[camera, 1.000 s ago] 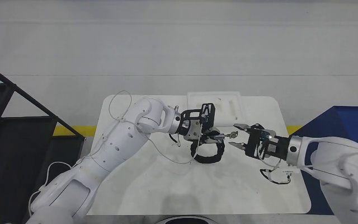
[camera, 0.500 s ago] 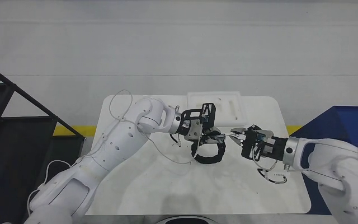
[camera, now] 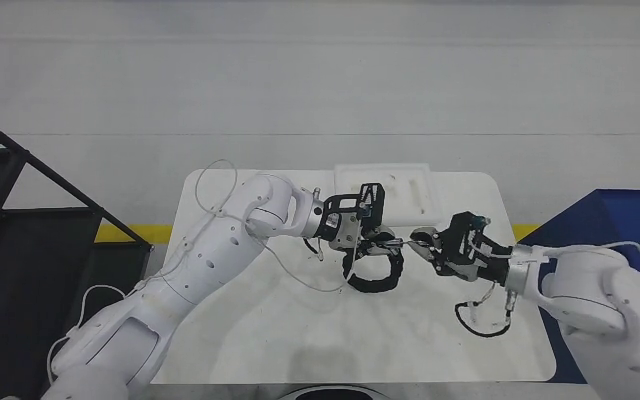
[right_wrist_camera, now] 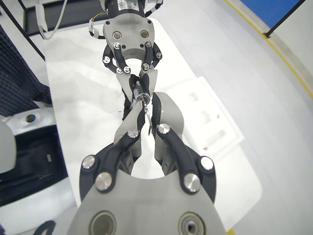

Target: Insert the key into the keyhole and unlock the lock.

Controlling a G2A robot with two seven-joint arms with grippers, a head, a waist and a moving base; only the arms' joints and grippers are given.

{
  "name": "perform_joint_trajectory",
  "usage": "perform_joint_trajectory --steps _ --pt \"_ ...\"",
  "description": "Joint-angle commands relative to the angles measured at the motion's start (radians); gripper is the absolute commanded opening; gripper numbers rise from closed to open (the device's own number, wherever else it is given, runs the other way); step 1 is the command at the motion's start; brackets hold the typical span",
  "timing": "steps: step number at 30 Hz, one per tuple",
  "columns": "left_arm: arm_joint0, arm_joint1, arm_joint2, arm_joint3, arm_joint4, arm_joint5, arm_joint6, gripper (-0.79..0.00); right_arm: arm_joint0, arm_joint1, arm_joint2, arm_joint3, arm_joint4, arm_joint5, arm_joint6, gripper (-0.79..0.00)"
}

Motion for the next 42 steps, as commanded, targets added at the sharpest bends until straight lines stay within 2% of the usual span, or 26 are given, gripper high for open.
perform_joint_trajectory --steps 1,4,12,13,14,15,19,22,27,38,39,41,42 --pt "0.000 0.000 0.004 0.001 0.005 0.000 0.008 -0.785 0.014 0.002 -0.006 0.003 0.084 0.039 0.073 -0.785" --pt "0.000 -0.001 0.010 0.006 0.014 0.000 0.022 -0.785 0.031 0.004 -0.017 0.015 0.182 0.108 0.147 -0.785" --pt "-0.004 -0.004 0.022 0.017 0.044 0.000 0.049 -0.785 0.050 0.008 -0.017 0.052 0.406 0.272 0.252 -0.779" --pt "-0.003 -0.004 0.023 0.017 0.048 0.000 0.052 -0.785 0.053 0.008 -0.018 0.054 0.425 0.282 0.264 -0.576" --pt "-0.003 -0.004 0.023 0.018 0.050 0.000 0.055 -0.785 0.057 0.009 -0.020 0.057 0.437 0.288 0.277 -0.416" --pt "-0.002 -0.005 0.025 0.019 0.054 0.000 0.059 -0.785 0.061 0.009 -0.022 0.061 0.452 0.292 0.292 0.000" --pt "0.003 -0.006 0.019 0.022 0.067 0.011 0.083 -0.785 0.065 0.010 -0.007 0.092 0.527 0.281 0.282 0.000" --pt "0.017 -0.006 0.003 0.019 0.090 0.037 0.137 -0.785 0.060 0.012 0.037 0.146 0.598 0.227 0.246 0.000" --pt "0.050 -0.004 -0.034 0.017 0.130 0.081 0.230 -0.785 0.039 0.012 0.066 0.216 0.614 0.141 0.186 0.000" --pt "0.099 -0.006 -0.059 -0.004 0.192 0.092 0.353 -0.785 0.059 -0.012 -0.072 0.287 0.476 0.027 0.040 0.000" --pt "0.102 -0.007 -0.061 -0.005 0.197 0.098 0.366 -0.785 0.064 -0.014 -0.086 0.293 0.461 0.019 0.033 -0.049" --pt "0.105 -0.010 -0.063 -0.003 0.208 0.107 0.383 -0.785 0.072 -0.018 -0.106 0.305 0.435 0.012 0.017 -0.422" --pt "0.105 -0.010 -0.064 -0.002 0.214 0.109 0.388 -0.785 0.075 -0.019 -0.113 0.309 0.425 0.009 0.009 -0.493"
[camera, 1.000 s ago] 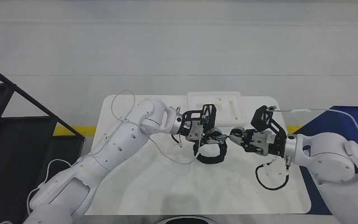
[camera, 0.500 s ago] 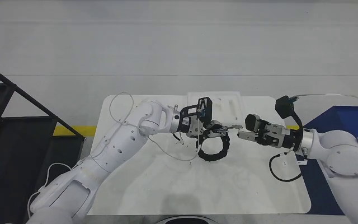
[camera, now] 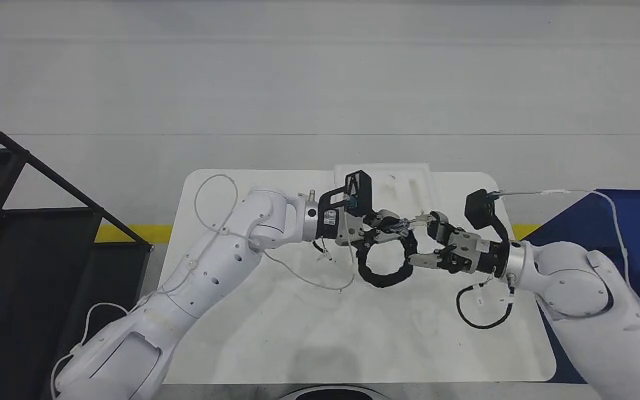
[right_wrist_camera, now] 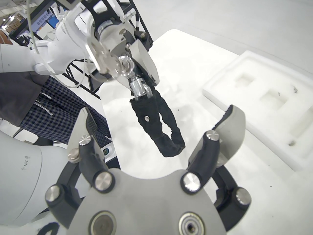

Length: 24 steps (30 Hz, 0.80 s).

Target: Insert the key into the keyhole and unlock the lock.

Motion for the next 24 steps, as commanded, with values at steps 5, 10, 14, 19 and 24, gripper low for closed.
perform_joint_trajectory --steps 5,10,14,19,24 --pt "0.005 -0.005 -0.004 0.003 0.015 0.007 0.027 -0.785 0.012 -0.005 -0.021 0.016 -0.047 -0.014 -0.031 -0.659" --pt "0.007 -0.008 -0.008 0.003 0.015 0.001 0.034 -0.785 0.019 -0.007 -0.033 0.020 -0.069 -0.010 -0.044 -0.785" --pt "0.009 -0.008 -0.020 -0.001 0.014 0.001 0.038 -0.785 0.024 -0.008 -0.037 0.020 -0.092 -0.005 -0.048 -0.785" --pt "0.017 -0.004 -0.045 -0.002 0.015 0.007 0.038 -0.785 0.026 -0.007 -0.026 0.034 -0.103 -0.005 -0.054 -0.785" --pt "0.039 0.004 -0.083 -0.001 0.030 0.038 0.027 -0.785 0.027 -0.002 -0.006 0.053 -0.143 -0.003 -0.043 -0.785"
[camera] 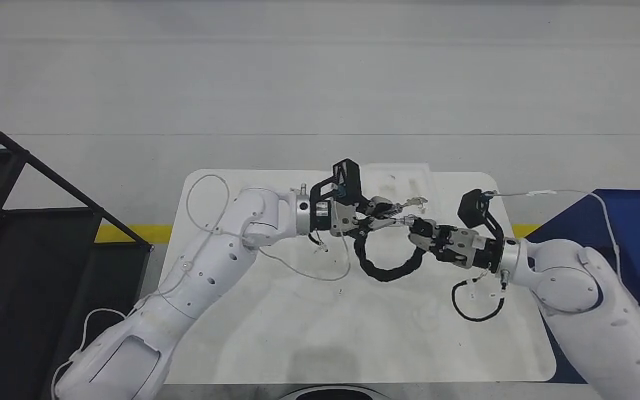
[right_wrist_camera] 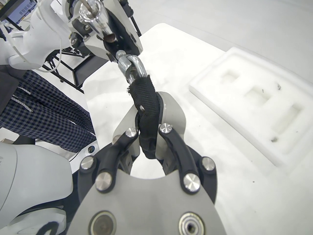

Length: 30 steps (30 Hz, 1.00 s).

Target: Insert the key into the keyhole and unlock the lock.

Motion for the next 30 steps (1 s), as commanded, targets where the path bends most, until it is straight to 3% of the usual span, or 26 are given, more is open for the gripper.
perform_joint_trajectory --steps 1,5,9,16,22,30 --pt "0.012 0.004 -0.015 0.000 0.006 0.010 -0.003 -0.785 0.000 0.002 0.006 0.005 -0.032 0.002 0.011 -0.785" --pt "0.046 0.015 -0.037 0.003 0.026 0.016 -0.046 -0.785 -0.001 0.008 0.004 0.017 -0.114 -0.004 0.064 -0.785" --pt "0.073 0.024 -0.030 0.024 0.043 0.017 -0.169 -0.785 0.009 0.013 -0.015 0.026 -0.185 -0.008 0.157 -0.785" --pt "0.103 0.036 -0.022 0.034 0.003 -0.015 -0.311 -0.785 0.063 0.011 -0.101 0.084 -0.162 0.026 0.324 -0.785" --pt "0.075 0.030 0.002 0.088 0.051 0.058 -0.380 -0.785 0.134 -0.012 -0.177 0.163 -0.191 0.110 0.249 -0.785" --pt "-0.016 -0.024 0.146 0.228 0.068 0.035 -0.399 -0.785 0.228 -0.048 -0.308 0.291 -0.265 0.122 0.218 -0.785"
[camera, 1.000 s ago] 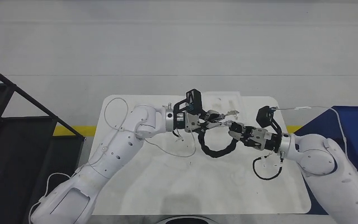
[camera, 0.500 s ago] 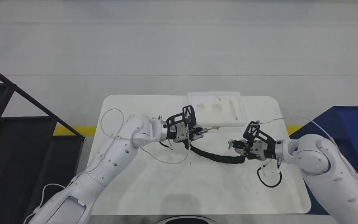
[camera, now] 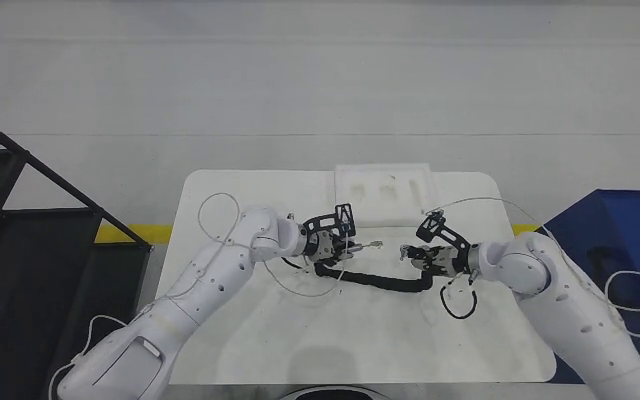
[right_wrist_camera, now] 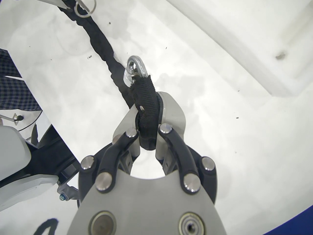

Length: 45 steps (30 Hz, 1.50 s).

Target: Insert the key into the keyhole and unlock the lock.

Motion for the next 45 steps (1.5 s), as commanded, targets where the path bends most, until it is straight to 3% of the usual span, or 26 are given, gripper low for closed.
perform_joint_trajectory --steps 1,2,3,4,5,6,7,8,9,14,18,28,33,39,45 --pt "-0.019 -0.012 0.031 0.031 0.002 -0.002 -0.006 -0.785 0.014 -0.006 -0.020 0.022 -0.005 -0.004 -0.007 -0.785" --pt "-0.029 -0.019 0.046 0.047 0.004 -0.003 -0.012 -0.785 0.019 -0.009 -0.029 0.034 -0.003 -0.006 -0.012 -0.785" --pt "-0.038 -0.025 0.059 0.063 0.006 -0.003 -0.017 -0.785 0.024 -0.012 -0.038 0.044 -0.003 -0.008 -0.014 -0.714" --pt "-0.048 -0.031 0.070 0.078 0.010 -0.003 -0.022 -0.720 0.029 -0.015 -0.046 0.052 -0.005 -0.011 -0.016 -0.616" --pt "-0.057 -0.036 0.080 0.090 0.016 -0.001 -0.026 -0.520 0.032 -0.017 -0.054 0.060 -0.004 -0.013 -0.017 -0.499" --pt "-0.066 -0.041 0.089 0.102 0.028 0.003 -0.031 -0.117 0.036 -0.020 -0.062 0.068 -0.004 -0.015 -0.018 -0.443" --pt "-0.077 -0.045 0.096 0.111 0.053 0.022 -0.036 0.000 0.039 -0.022 -0.069 0.074 -0.007 -0.020 -0.018 -0.215" --pt "-0.085 -0.049 0.102 0.116 0.078 0.046 -0.032 0.000 0.043 -0.024 -0.076 0.081 -0.009 -0.026 -0.019 -0.034" --pt "-0.087 -0.052 0.108 0.120 0.090 0.052 -0.020 0.000 0.046 -0.026 -0.082 0.088 -0.010 -0.032 -0.021 0.000" --pt "-0.102 -0.061 0.116 0.141 0.125 0.026 0.059 0.000 0.059 -0.030 -0.097 0.113 0.007 -0.101 -0.027 0.000" --pt "-0.102 -0.050 0.087 0.116 0.185 0.008 0.181 0.000 0.058 -0.021 -0.073 0.116 0.057 -0.217 -0.057 0.000" --pt "-0.020 0.041 -0.153 -0.065 0.382 0.045 0.487 0.000 0.049 0.014 0.056 0.080 0.248 -0.437 -0.174 0.000" --pt "0.019 0.082 -0.283 -0.154 0.472 0.066 0.513 0.000 0.063 0.025 0.109 0.060 0.314 -0.443 -0.224 0.000" --pt "0.028 0.115 -0.433 -0.220 0.473 0.027 0.542 0.000 0.082 0.031 0.159 0.073 0.359 -0.436 -0.292 0.000" --pt "0.004 0.141 -0.530 -0.230 0.462 -0.100 0.560 0.000 0.111 0.041 0.207 0.073 0.381 -0.444 -0.310 0.000"
